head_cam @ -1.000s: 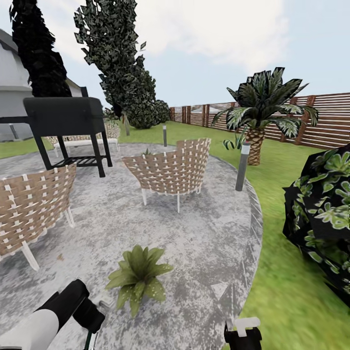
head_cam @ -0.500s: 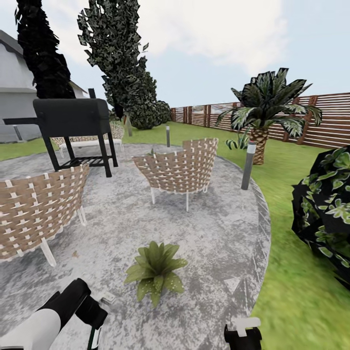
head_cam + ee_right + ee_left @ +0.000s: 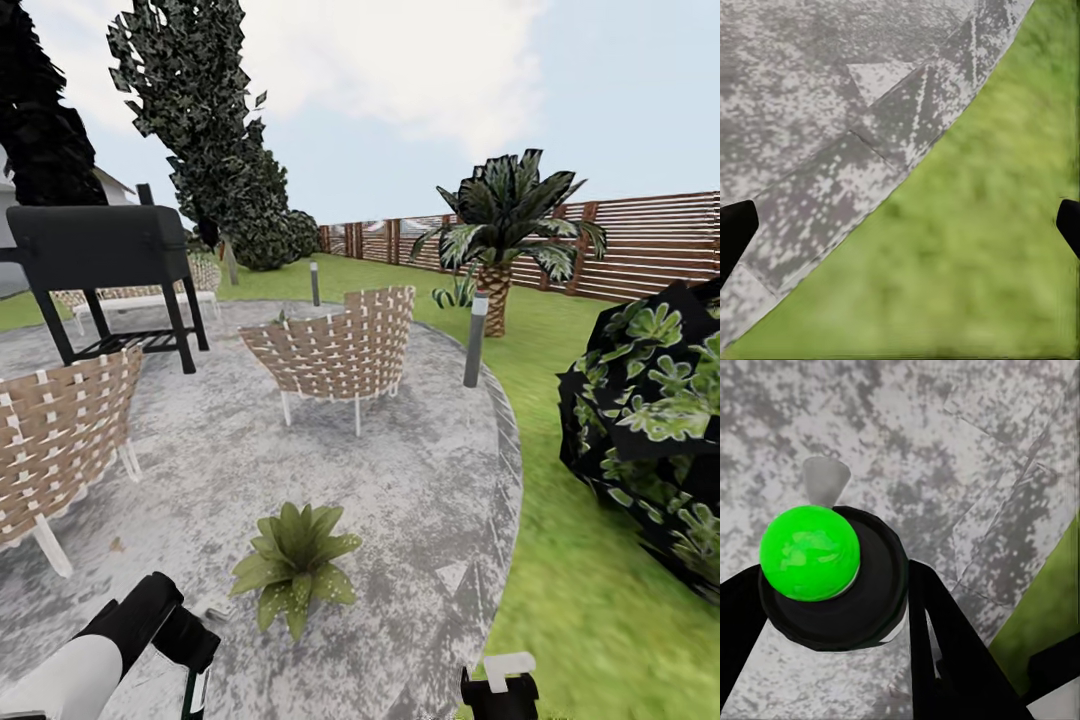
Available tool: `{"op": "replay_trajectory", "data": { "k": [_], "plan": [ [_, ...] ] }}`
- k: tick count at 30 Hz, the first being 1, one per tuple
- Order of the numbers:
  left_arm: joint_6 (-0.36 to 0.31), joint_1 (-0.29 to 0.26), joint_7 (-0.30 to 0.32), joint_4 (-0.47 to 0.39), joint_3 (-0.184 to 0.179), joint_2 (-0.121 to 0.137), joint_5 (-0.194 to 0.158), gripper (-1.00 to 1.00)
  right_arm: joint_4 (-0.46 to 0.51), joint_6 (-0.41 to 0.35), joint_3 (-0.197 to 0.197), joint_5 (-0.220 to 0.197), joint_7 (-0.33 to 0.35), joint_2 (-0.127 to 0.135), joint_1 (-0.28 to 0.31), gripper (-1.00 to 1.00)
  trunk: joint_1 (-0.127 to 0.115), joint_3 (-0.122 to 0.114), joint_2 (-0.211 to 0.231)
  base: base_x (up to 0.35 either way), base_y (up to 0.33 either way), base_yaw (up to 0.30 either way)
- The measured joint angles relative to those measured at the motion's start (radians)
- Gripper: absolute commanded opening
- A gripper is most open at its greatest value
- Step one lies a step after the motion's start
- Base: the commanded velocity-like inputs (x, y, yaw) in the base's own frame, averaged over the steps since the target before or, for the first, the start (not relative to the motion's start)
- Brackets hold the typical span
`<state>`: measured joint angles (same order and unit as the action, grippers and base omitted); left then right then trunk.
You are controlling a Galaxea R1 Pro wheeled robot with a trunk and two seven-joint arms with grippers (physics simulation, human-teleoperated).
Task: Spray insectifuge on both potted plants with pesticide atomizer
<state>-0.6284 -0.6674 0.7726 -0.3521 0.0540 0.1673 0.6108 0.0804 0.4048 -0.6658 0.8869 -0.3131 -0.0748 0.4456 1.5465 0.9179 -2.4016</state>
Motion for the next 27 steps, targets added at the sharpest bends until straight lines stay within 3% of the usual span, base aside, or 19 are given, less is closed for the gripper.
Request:
{"op": "replay_trajectory", "data": {
  "k": [20,27],
  "plan": [
    [0.0,0.0,0.0,0.0,0.005,0.0,0.001,-1.0,-0.002,0.0,0.0,-0.003,0.0,-0.004,0.0,1.0,0.0,0.014,0.0,-0.05,0.064,-0.151],
    [-0.001,0.0,0.001,0.0,0.003,0.002,0.002,-1.0,-0.002,0.0,0.0,-0.003,0.0,-0.004,0.0,1.0,0.0,0.023,0.0,0.0,0.269,-0.18]
  ]
}}
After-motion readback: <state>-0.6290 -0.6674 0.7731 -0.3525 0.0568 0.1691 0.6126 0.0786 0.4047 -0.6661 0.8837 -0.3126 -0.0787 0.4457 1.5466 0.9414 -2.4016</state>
